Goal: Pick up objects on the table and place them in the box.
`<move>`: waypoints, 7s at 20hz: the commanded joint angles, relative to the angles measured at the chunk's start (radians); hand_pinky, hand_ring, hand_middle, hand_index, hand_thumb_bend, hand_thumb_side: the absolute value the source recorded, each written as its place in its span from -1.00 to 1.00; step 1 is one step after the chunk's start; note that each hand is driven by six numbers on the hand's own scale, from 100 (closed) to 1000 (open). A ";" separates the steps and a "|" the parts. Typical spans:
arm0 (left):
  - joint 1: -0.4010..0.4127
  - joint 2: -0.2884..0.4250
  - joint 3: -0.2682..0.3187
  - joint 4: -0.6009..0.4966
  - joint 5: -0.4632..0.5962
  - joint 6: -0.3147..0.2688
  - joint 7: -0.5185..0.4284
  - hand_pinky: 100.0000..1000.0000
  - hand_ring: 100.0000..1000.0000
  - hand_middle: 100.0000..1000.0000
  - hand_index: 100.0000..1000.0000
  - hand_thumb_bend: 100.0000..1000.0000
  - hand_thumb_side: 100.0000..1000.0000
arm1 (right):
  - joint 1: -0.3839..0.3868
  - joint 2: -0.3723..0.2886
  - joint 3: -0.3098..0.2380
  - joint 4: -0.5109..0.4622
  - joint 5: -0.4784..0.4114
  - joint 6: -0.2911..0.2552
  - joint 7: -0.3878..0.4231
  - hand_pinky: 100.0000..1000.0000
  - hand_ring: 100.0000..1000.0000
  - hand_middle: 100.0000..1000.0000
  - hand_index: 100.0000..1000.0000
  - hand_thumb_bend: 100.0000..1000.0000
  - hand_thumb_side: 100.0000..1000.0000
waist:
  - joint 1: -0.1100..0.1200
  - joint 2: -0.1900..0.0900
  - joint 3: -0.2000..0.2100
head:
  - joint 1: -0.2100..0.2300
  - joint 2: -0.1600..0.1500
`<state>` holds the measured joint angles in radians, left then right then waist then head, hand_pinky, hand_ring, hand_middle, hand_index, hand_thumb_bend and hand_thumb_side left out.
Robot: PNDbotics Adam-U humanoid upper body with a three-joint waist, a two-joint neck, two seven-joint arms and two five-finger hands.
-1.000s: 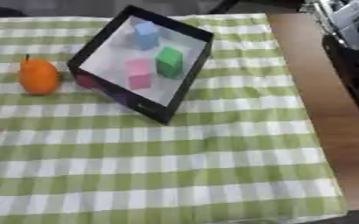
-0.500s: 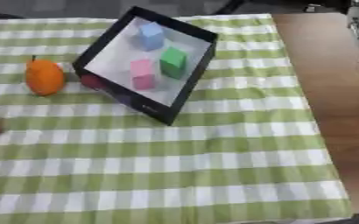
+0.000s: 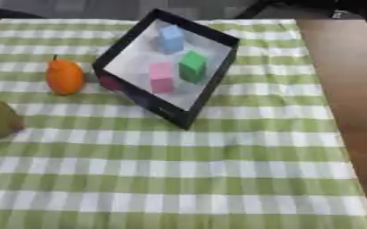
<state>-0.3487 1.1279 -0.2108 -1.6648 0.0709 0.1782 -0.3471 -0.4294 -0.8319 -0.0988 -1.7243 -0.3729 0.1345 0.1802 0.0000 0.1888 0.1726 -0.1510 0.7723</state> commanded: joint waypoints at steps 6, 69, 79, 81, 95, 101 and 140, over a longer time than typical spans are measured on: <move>-0.032 0.071 -0.037 -0.042 -0.010 -0.011 -0.126 0.74 0.70 0.57 0.67 0.26 -0.66 | 0.011 -0.015 -0.021 -0.005 0.012 0.001 -0.001 0.87 0.51 0.31 0.50 -0.58 -0.52 | 0.013 -0.039 -0.004 | 0.005 -0.002; -0.450 -0.428 -0.220 0.626 -0.447 -0.148 -0.069 0.39 0.10 -0.02 0.22 -0.55 -1.00 | 0.019 0.053 -0.028 0.064 0.024 0.019 0.006 0.88 0.47 0.27 0.48 -0.64 -0.44 | -0.001 -0.027 -0.043 | 0.065 -0.002; -0.551 -0.308 -0.239 0.320 -0.431 -0.102 -0.064 0.27 0.01 -0.10 0.01 -0.65 -1.00 | 0.020 0.045 -0.030 0.068 0.020 0.012 0.007 0.88 0.47 0.28 0.48 -0.65 -0.45 | 0.004 -0.035 -0.049 | 0.062 -0.002; -0.596 -0.326 -0.236 0.323 -0.438 -0.108 -0.062 0.27 0.01 -0.09 0.00 -0.65 -1.00 | 0.013 0.047 -0.027 0.067 0.018 0.012 0.010 0.88 0.47 0.28 0.48 -0.65 -0.46 | 0.004 -0.038 -0.052 | 0.055 -0.002; -0.806 -0.556 -0.221 0.482 -0.559 -0.184 -0.030 0.26 0.01 -0.11 -0.02 -0.58 -1.00 | -0.092 0.093 0.004 0.060 0.005 0.028 0.036 0.88 0.48 0.28 0.49 -0.67 -0.48 | 0.003 -0.014 -0.132 | 0.083 -0.002; -0.846 -0.696 -0.200 0.543 -0.790 -0.303 0.016 0.24 0.03 -0.09 0.00 -0.43 -1.00 | -0.161 0.121 0.023 0.061 0.009 0.039 0.048 0.89 0.48 0.29 0.49 -0.68 -0.49 | 0.017 -0.006 -0.166 | 0.105 -0.002; -0.834 -0.730 0.064 0.825 -0.777 -0.156 -0.256 0.86 0.62 0.53 0.71 0.15 -0.42 | -0.166 0.124 0.009 0.077 -0.002 0.041 0.039 0.89 0.48 0.28 0.48 -0.26 -0.65 | 0.018 -0.007 -0.172 | 0.114 -0.002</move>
<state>-1.1514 0.3576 -0.1688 -0.8309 -0.7265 0.0108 -0.5705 -0.5861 -0.6695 -0.0740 -1.6432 -0.3712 0.1755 0.2240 0.0099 0.2092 0.0016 -0.0318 0.7723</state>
